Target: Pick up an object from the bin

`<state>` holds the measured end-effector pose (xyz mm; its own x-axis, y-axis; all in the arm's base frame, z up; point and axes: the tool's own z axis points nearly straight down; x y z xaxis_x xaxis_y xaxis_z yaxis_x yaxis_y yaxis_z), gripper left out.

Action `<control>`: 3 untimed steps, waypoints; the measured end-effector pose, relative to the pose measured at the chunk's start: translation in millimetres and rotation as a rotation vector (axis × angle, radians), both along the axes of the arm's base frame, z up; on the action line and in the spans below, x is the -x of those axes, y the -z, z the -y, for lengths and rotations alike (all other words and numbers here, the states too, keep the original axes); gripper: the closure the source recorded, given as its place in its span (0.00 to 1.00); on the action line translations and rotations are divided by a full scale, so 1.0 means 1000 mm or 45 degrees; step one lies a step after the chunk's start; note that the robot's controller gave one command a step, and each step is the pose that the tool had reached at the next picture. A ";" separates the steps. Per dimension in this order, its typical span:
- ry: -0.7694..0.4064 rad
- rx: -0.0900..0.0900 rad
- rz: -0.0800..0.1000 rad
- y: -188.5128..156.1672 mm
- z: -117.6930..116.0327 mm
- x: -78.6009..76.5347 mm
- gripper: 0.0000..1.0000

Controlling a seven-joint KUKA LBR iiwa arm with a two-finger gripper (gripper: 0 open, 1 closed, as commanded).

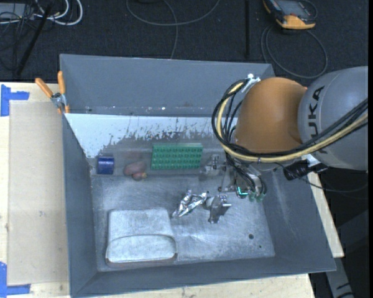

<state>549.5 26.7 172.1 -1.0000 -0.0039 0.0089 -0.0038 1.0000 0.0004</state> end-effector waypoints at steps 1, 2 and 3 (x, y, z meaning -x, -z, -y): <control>-0.177 -0.002 0.016 -0.047 -0.035 0.008 0.00; -0.328 -0.002 0.002 0.077 -0.010 -0.005 0.00; -0.325 -0.002 0.011 0.071 -0.011 -0.007 1.00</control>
Offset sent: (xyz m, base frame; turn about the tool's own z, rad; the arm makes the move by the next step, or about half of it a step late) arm -0.0087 0.0343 0.0463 -0.1392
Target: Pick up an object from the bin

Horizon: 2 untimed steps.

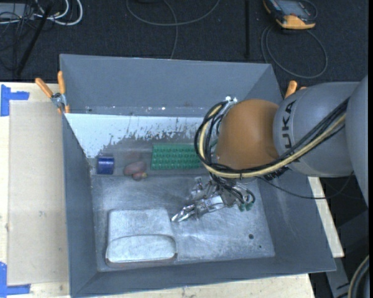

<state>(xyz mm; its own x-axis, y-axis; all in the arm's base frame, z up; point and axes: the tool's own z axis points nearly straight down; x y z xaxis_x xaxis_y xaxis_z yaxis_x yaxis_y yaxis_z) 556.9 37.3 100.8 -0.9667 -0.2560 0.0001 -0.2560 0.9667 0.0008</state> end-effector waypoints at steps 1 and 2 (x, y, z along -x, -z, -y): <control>-0.031 0.001 0.012 -0.141 0.013 -0.001 1.00; -0.030 0.000 0.001 -0.136 0.013 0.000 0.00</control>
Offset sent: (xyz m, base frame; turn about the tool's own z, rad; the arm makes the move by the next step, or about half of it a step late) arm -0.0009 -0.0136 0.1365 -0.0263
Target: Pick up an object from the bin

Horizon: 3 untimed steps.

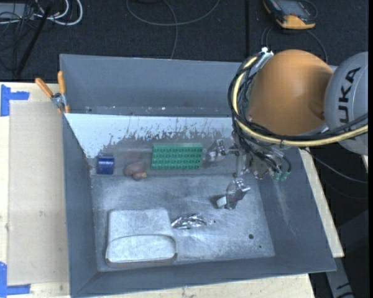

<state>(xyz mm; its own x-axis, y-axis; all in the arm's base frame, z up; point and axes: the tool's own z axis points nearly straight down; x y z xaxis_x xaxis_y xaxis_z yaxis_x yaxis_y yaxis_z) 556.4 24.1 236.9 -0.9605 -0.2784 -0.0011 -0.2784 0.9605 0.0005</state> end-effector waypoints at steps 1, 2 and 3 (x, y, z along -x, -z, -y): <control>0.010 0.000 -0.015 0.134 -0.032 0.036 0.00; -0.188 0.000 0.005 0.165 -0.031 0.037 0.00; -0.186 0.000 0.001 0.164 -0.031 0.037 1.00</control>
Offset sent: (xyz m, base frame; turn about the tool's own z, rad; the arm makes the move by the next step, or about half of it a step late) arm -0.0325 0.0305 -0.1287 0.0099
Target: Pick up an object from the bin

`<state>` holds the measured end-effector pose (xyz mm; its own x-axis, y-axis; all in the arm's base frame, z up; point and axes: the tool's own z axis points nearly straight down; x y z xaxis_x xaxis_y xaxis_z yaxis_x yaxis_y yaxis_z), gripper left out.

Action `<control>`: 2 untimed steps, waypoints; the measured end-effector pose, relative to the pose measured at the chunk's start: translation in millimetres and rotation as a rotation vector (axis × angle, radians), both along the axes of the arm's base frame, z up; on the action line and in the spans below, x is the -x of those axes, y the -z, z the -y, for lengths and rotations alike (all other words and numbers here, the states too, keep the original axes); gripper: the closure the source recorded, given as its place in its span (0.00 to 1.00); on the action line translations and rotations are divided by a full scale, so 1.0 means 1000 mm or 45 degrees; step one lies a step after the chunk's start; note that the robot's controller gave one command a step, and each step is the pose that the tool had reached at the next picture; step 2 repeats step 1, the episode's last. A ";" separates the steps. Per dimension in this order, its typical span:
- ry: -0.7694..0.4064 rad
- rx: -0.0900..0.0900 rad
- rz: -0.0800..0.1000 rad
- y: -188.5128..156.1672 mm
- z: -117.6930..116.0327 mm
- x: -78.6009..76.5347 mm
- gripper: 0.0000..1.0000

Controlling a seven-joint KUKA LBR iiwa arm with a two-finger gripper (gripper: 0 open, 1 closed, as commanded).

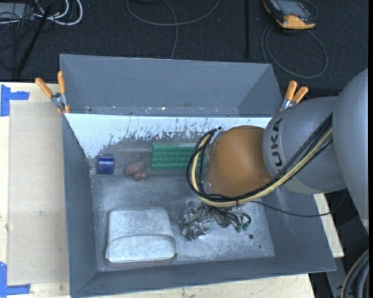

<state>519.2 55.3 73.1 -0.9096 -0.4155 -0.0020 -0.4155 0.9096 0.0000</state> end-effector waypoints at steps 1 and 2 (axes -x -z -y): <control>-0.124 0.000 0.008 -0.136 -0.010 0.002 1.00; -0.124 0.000 0.008 -0.136 -0.010 0.002 1.00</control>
Offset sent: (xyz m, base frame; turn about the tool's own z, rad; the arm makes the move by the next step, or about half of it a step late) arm -0.0040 0.0084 0.1320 -0.0978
